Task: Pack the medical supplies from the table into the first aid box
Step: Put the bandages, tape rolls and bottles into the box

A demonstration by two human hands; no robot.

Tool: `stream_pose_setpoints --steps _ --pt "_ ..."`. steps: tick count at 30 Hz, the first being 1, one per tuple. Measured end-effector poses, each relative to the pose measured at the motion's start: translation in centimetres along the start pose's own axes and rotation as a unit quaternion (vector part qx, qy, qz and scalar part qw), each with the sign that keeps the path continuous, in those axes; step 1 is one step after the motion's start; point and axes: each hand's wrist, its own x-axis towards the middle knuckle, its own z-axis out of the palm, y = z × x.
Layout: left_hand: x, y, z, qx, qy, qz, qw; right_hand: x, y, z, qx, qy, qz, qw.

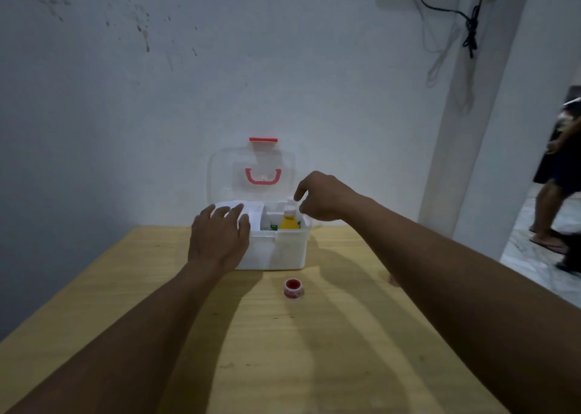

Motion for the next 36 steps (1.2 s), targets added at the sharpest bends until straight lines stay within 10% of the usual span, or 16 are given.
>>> stream_pose_setpoints --steps 19,36 --pt "-1.4 1.6 -0.5 0.024 0.003 -0.037 0.999 -9.6 9.0 1.9 -0.117 -0.092 0.186 0.971" --pt "-1.8 2.1 -1.7 -0.104 0.006 -0.056 0.993 -7.4 4.9 2.8 -0.048 -0.083 0.127 0.987"
